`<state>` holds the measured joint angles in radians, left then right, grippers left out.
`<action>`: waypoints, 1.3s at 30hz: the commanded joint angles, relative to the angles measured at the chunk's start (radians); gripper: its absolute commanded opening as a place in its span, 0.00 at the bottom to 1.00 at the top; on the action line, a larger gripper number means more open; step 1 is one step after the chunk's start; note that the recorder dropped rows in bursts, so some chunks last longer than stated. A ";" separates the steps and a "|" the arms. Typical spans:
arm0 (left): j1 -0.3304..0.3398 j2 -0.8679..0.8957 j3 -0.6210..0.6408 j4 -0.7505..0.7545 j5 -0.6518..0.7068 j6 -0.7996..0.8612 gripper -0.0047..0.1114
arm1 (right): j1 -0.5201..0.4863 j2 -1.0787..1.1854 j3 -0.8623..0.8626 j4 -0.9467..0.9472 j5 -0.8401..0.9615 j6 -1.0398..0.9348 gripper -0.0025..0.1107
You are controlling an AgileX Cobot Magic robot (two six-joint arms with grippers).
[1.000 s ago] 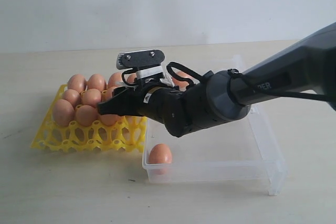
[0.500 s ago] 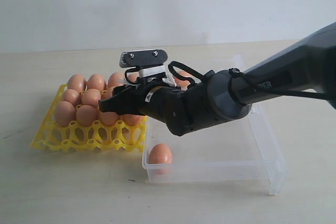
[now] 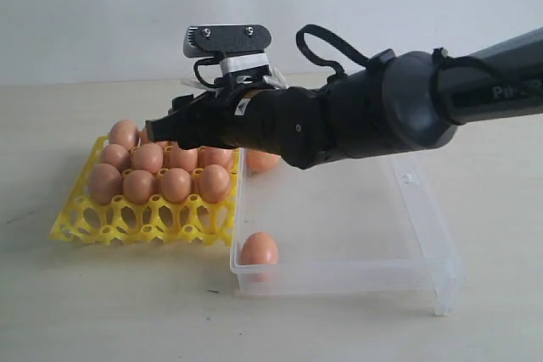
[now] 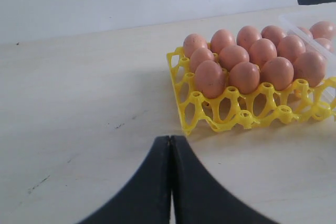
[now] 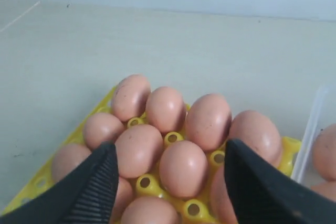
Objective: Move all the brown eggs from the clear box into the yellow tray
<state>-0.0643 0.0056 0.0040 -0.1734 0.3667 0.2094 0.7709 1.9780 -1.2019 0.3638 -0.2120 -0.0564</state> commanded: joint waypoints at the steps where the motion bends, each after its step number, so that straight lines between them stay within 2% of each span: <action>1: -0.004 -0.006 -0.004 0.002 -0.008 0.000 0.04 | -0.033 -0.030 -0.004 0.003 0.097 -0.025 0.53; 13: -0.004 -0.006 -0.004 0.002 -0.008 0.000 0.04 | -0.250 -0.132 -0.004 -0.022 0.352 -0.031 0.52; 17: -0.004 -0.006 -0.004 0.002 -0.008 0.000 0.04 | -0.262 -0.132 -0.004 -0.110 0.414 -0.029 0.52; 21: -0.004 -0.006 -0.004 0.002 -0.008 0.000 0.04 | -0.275 -0.128 -0.010 -0.100 0.511 -0.029 0.52; 24: -0.004 -0.006 -0.004 0.002 -0.008 0.000 0.04 | -0.323 -0.078 -0.109 -0.097 0.673 -0.029 0.52; 27: -0.004 -0.006 -0.004 0.002 -0.008 0.000 0.04 | -0.328 -0.005 -0.247 -0.065 0.815 -0.031 0.52; 30: -0.004 -0.006 -0.004 0.002 -0.008 0.000 0.04 | -0.337 0.108 -0.382 0.034 0.925 -0.039 0.52; 34: -0.004 -0.006 -0.004 0.002 -0.008 0.000 0.04 | -0.337 0.215 -0.491 0.104 0.924 -0.037 0.52; 39: -0.004 -0.006 -0.004 0.002 -0.008 0.000 0.04 | -0.351 0.238 -0.500 0.120 0.852 -0.016 0.52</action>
<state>-0.0643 0.0056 0.0040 -0.1734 0.3667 0.2094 0.4363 2.2079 -1.6898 0.4739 0.6833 -0.0845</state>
